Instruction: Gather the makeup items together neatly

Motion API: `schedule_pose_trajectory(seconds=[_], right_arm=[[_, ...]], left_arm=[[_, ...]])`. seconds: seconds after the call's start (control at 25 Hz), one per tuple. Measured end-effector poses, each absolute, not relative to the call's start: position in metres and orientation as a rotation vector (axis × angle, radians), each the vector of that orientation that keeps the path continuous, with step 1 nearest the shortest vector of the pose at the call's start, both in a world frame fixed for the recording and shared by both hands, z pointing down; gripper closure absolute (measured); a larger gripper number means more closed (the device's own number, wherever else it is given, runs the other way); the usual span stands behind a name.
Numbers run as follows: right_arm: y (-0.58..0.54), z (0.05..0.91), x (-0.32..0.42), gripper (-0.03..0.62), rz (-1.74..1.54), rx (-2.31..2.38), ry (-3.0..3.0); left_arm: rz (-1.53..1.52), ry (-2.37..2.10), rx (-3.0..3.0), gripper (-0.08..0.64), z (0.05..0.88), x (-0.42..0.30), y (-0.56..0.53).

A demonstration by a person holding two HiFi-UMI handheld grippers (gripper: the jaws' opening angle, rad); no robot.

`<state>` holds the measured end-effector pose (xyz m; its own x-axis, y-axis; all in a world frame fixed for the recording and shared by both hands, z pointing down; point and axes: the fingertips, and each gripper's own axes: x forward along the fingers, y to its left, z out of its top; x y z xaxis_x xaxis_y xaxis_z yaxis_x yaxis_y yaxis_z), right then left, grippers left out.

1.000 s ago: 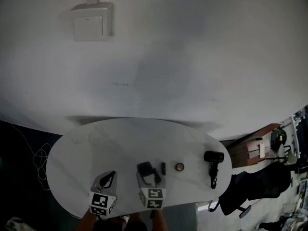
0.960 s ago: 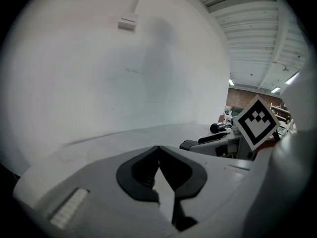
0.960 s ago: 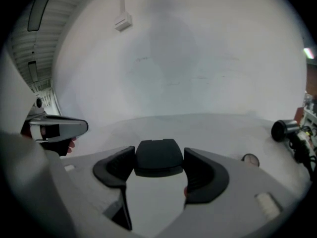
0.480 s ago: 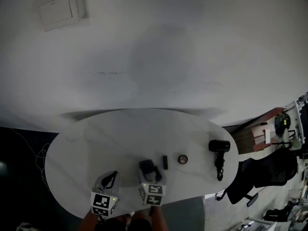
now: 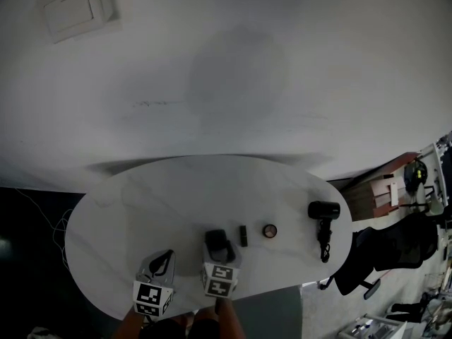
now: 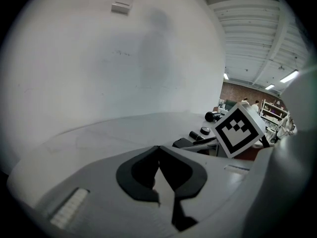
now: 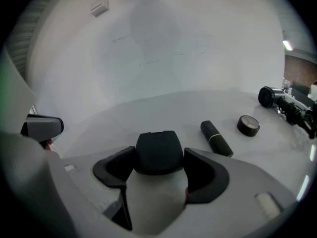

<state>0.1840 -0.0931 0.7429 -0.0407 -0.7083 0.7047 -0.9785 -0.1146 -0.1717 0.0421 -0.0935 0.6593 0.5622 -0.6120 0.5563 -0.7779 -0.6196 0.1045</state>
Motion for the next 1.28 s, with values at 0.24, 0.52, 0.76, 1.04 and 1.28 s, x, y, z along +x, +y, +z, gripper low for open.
schedule_pose_trajectory(seconds=[0.24,0.52,0.76,1.04,1.28], right_arm=[[-0.096,0.743,0.180,0.276,0.942,1.832,-1.761],[-0.095,0.742,0.178,0.276,0.960,1.819,-1.767],[-0.089,0.741,0.177,0.256,0.967,1.807,-1.775],[-0.088,0.707,0.175,0.256,0.891,1.818,-1.840],[-0.086,0.644,0.168,0.256,0.719,1.798,-1.969]], left_arm=[[0.678,-1.141,2.453,0.549,0.660,0.040,-0.094],[0.663,-1.152,2.456,0.549,0.657,0.039,-0.094],[0.647,-1.173,2.462,0.549,0.648,0.036,-0.091],[0.592,-1.223,2.496,0.549,0.622,0.032,-0.088],[0.501,-1.281,2.551,0.549,0.578,0.025,-0.084]])
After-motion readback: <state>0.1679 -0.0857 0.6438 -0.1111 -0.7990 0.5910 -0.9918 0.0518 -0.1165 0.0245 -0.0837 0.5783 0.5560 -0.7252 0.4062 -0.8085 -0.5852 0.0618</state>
